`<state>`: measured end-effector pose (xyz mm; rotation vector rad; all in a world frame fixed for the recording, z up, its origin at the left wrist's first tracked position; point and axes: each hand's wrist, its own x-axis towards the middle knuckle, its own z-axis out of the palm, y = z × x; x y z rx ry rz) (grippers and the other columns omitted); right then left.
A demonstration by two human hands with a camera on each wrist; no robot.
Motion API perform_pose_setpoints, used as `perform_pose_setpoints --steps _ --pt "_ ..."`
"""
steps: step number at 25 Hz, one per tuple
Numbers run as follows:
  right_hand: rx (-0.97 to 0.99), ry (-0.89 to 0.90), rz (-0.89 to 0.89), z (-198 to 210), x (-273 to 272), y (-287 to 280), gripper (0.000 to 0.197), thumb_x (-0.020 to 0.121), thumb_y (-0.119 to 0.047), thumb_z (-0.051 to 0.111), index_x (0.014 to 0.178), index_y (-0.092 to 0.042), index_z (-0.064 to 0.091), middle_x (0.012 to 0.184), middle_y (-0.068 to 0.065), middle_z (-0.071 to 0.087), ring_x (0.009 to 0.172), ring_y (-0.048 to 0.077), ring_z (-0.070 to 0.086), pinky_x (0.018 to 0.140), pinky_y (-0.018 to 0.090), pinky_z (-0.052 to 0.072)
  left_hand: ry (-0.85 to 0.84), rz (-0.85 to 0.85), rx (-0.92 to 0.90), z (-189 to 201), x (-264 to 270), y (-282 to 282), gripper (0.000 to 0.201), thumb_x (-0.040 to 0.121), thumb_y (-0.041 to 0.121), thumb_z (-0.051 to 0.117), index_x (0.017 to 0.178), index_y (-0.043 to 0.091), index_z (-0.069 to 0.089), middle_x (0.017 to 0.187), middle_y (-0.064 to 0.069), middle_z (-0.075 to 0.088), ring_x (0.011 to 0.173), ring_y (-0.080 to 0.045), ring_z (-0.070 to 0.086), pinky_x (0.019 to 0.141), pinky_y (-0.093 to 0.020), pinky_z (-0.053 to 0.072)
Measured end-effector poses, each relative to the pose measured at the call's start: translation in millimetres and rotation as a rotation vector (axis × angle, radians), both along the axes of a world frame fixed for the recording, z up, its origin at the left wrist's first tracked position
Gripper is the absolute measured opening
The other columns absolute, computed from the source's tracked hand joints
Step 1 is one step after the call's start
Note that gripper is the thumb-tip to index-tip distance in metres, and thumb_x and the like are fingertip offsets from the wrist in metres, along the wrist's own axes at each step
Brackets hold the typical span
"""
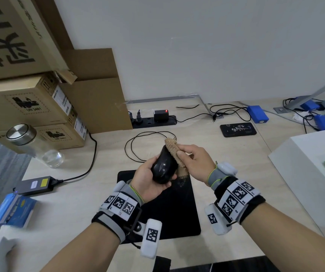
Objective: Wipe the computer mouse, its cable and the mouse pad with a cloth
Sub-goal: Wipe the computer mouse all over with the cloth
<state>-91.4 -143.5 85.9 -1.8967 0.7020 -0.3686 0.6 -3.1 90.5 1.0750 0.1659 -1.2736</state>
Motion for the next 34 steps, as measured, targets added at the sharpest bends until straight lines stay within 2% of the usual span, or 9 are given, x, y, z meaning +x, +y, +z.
perform_pose_setpoints --steps 7,10,14,19,23,26,28,31,34 --pt "-0.305 -0.128 0.197 4 -13 39 0.029 0.077 -0.031 0.074 0.105 -0.023 0.073 0.091 -0.01 0.06 0.074 -0.004 0.052 0.074 0.007 0.04 -0.059 0.077 -0.052 -6 -1 -9 0.041 0.1 0.04 0.041 0.098 0.014 0.072 0.097 -0.013 0.07 0.093 -0.028 0.065 0.087 -0.039 0.05" --pt "-0.411 -0.209 0.225 0 -13 44 0.027 0.082 -0.04 0.063 0.104 -0.026 0.069 0.092 -0.01 0.057 0.081 0.002 0.055 0.075 0.012 0.042 -0.091 0.062 -0.063 -5 -3 -8 0.047 0.101 0.046 0.037 0.096 0.015 0.072 0.089 -0.013 0.071 0.081 -0.025 0.069 0.066 -0.032 0.056" --pt "-0.337 -0.084 -0.075 1 4 21 0.024 0.089 -0.036 0.056 0.105 -0.025 0.069 0.086 -0.002 0.059 0.079 0.014 0.058 0.077 0.032 0.05 -0.184 0.074 0.007 -6 -9 -10 0.037 0.102 0.041 0.039 0.122 0.023 0.065 0.106 -0.009 0.072 0.082 -0.023 0.068 0.061 -0.033 0.052" --pt "-0.415 -0.234 0.139 1 -7 50 0.024 0.085 -0.037 0.059 0.101 -0.025 0.072 0.085 -0.011 0.052 0.074 0.002 0.052 0.068 0.013 0.042 -0.313 0.059 0.143 -7 -11 -9 0.055 0.101 0.045 0.039 0.062 0.01 0.056 0.048 -0.008 0.052 0.044 -0.021 0.052 0.047 -0.023 0.039" --pt "-0.317 -0.144 -0.046 -4 4 16 0.024 0.087 -0.037 0.057 0.103 -0.028 0.072 0.087 -0.005 0.061 0.081 0.008 0.056 0.077 0.024 0.045 -0.322 -0.024 0.04 -8 -14 -7 0.043 0.101 0.044 0.041 0.116 0.014 0.068 0.083 -0.01 0.072 0.066 -0.023 0.067 0.053 -0.029 0.047" --pt "-0.272 -0.073 -0.14 -5 3 9 0.02 0.092 -0.03 0.055 0.104 -0.029 0.071 0.089 0.001 0.064 0.086 0.013 0.058 0.08 0.027 0.045 -0.316 -0.056 0.023 -8 -17 -7 0.044 0.099 0.044 0.045 0.12 0.011 0.065 0.086 -0.015 0.068 0.063 -0.028 0.062 0.048 -0.029 0.043" --pt "-0.297 -0.125 -0.091 -5 -2 24 0.024 0.091 -0.032 0.055 0.11 -0.03 0.07 0.094 -0.003 0.061 0.09 0.007 0.057 0.084 0.021 0.044 -0.299 -0.008 0.047 -4 -17 -8 0.04 0.1 0.042 0.044 0.114 0.014 0.069 0.089 -0.013 0.071 0.069 -0.027 0.067 0.054 -0.032 0.049" --pt "-0.377 -0.277 0.007 -5 -12 49 0.029 0.086 -0.038 0.057 0.108 -0.025 0.071 0.088 -0.01 0.051 0.079 0.0 0.052 0.071 0.012 0.043 -0.306 0.024 0.131 -5 -12 -9 0.053 0.094 0.052 0.048 0.074 0.006 0.068 0.076 -0.019 0.065 0.073 -0.031 0.067 0.067 -0.036 0.052" --pt "-0.463 -0.337 0.057 -9 -14 46 0.027 0.086 -0.035 0.061 0.106 -0.022 0.072 0.084 -0.009 0.046 0.07 0.0 0.047 0.062 0.011 0.038 -0.31 0.007 0.138 -6 -9 -9 0.051 0.096 0.047 0.043 0.1 0.003 0.069 0.1 -0.024 0.068 0.098 -0.036 0.066 0.087 -0.048 0.052"
